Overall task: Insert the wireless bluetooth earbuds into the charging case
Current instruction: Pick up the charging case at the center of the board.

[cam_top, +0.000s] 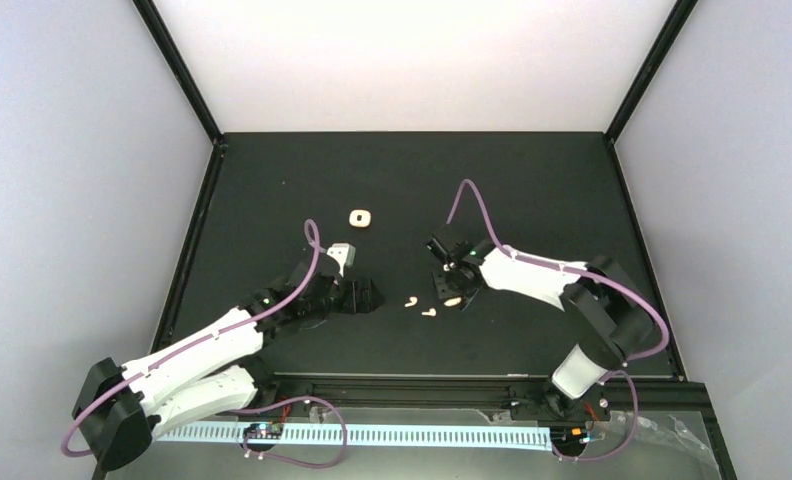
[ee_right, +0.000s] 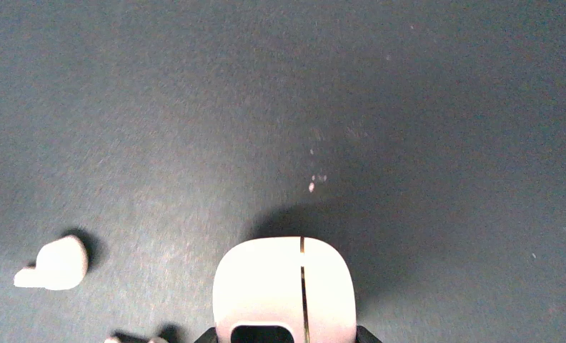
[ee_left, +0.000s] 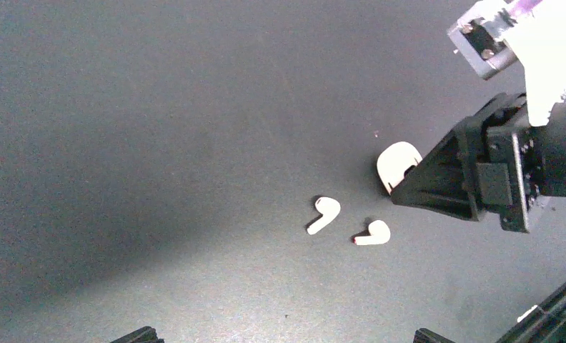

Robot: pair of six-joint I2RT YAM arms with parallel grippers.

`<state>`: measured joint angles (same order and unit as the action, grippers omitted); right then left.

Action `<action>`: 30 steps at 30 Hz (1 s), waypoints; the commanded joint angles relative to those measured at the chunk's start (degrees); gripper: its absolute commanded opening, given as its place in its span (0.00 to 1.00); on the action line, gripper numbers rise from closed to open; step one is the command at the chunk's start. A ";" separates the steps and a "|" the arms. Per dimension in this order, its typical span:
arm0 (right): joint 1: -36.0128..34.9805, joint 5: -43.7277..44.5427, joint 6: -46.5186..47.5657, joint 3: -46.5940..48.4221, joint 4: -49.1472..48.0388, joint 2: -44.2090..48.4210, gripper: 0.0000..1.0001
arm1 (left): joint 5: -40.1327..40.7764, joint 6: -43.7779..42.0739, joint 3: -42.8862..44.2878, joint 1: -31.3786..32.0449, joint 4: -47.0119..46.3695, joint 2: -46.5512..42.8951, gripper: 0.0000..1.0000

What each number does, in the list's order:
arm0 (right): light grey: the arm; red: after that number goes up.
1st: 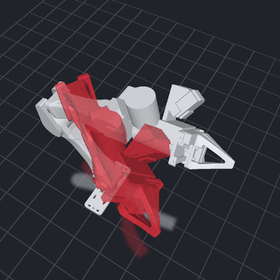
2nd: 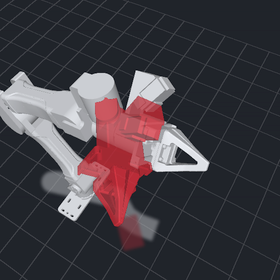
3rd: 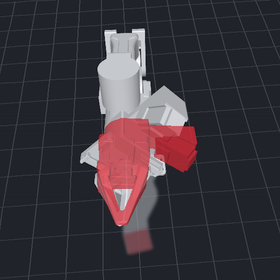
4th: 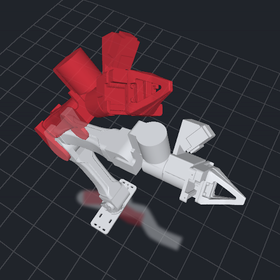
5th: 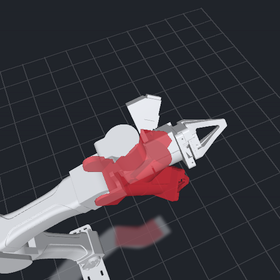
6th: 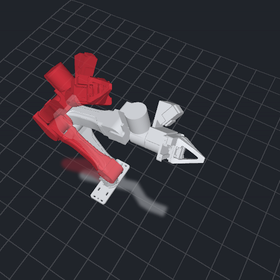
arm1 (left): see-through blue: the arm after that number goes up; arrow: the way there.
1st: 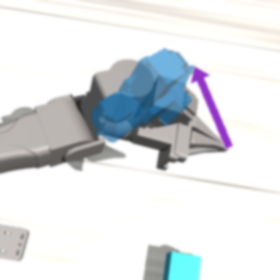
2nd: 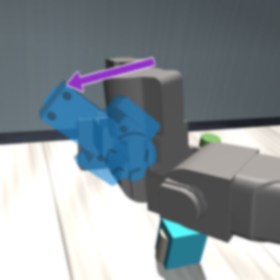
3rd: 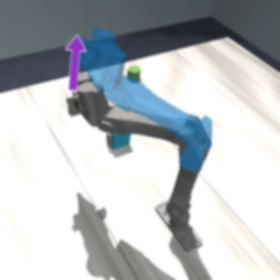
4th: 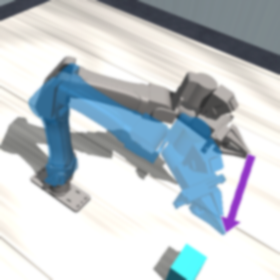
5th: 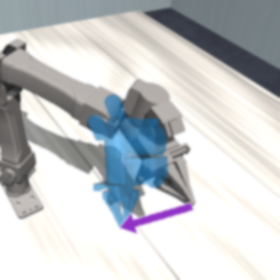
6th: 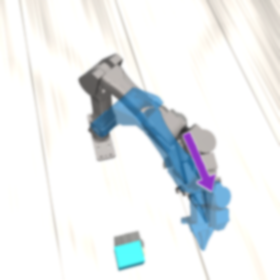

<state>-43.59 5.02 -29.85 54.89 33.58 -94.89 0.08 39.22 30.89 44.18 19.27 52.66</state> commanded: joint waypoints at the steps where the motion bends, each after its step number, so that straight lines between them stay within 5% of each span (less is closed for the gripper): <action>1: -0.41 -0.86 2.48 -4.01 -4.43 9.02 0.33 | -3.93 0.85 1.35 -0.41 -3.02 0.97 0.94; 13: -1.56 -9.62 9.88 -15.79 -14.14 42.12 0.33 | -22.22 8.55 7.14 -0.38 -21.08 8.49 0.94; 30: -1.68 -11.32 12.01 -16.13 -13.46 47.11 0.32 | -23.02 11.33 19.76 2.75 -17.29 18.47 0.89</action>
<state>-44.77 -5.21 -18.50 39.16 22.00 -49.15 -23.42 49.19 47.09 46.44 -0.54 69.23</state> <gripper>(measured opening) 0.391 0.902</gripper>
